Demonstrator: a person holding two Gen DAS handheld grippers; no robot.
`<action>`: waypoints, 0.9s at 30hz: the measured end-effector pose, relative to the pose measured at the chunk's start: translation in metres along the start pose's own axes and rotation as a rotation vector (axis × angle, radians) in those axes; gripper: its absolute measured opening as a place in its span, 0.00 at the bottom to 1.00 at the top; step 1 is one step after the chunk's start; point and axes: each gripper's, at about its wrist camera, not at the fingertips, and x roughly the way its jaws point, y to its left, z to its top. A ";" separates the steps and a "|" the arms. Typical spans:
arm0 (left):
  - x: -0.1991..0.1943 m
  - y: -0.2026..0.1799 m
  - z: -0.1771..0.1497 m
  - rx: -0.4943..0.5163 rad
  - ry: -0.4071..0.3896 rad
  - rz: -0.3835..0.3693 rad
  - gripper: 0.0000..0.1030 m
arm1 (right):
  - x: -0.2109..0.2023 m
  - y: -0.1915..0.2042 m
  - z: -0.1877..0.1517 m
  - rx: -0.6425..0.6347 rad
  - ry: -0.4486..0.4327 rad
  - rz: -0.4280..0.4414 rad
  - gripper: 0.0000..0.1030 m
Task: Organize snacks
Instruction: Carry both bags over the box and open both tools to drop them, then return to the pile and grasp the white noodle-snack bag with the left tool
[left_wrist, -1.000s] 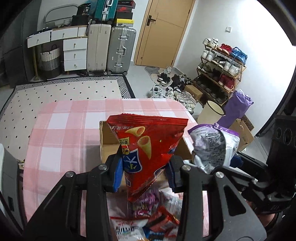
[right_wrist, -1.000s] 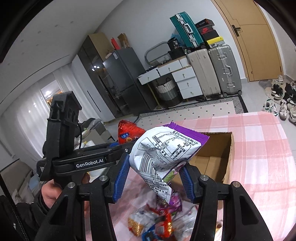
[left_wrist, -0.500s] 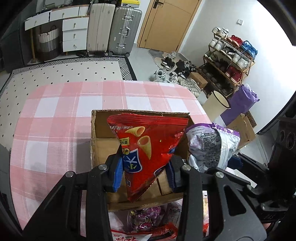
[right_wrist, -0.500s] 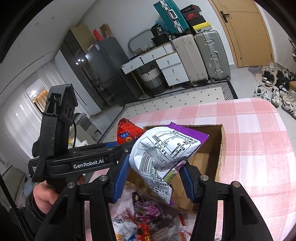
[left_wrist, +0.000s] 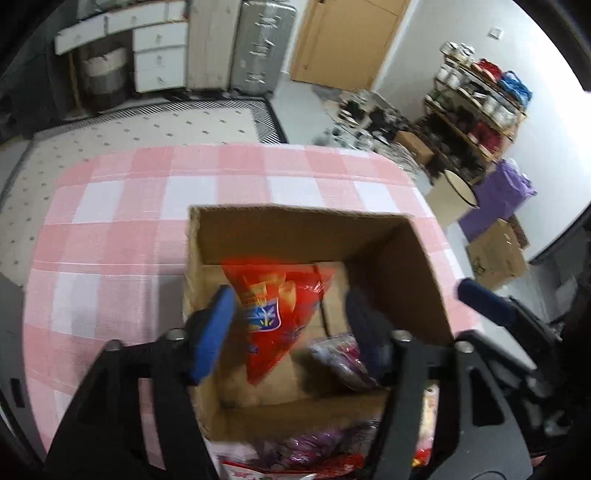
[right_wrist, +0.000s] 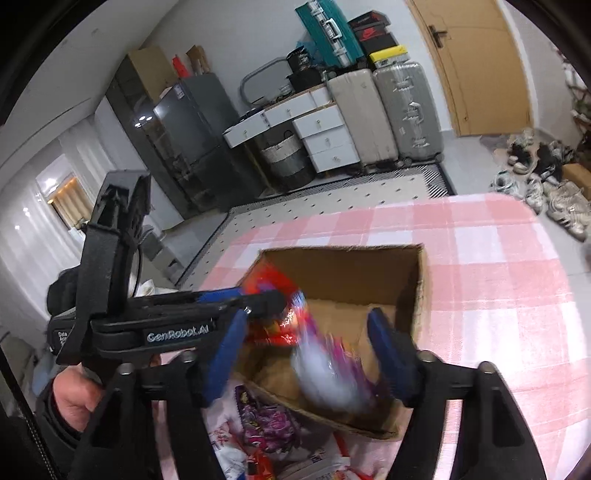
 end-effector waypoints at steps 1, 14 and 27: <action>-0.002 0.000 0.000 0.002 -0.010 0.008 0.64 | -0.002 -0.002 0.000 0.004 -0.008 0.007 0.77; -0.048 0.005 -0.019 0.002 -0.068 0.022 0.76 | -0.051 0.005 -0.001 -0.017 -0.124 0.006 0.88; -0.110 0.001 -0.062 0.032 -0.139 0.077 0.80 | -0.093 0.032 -0.024 -0.074 -0.163 0.029 0.99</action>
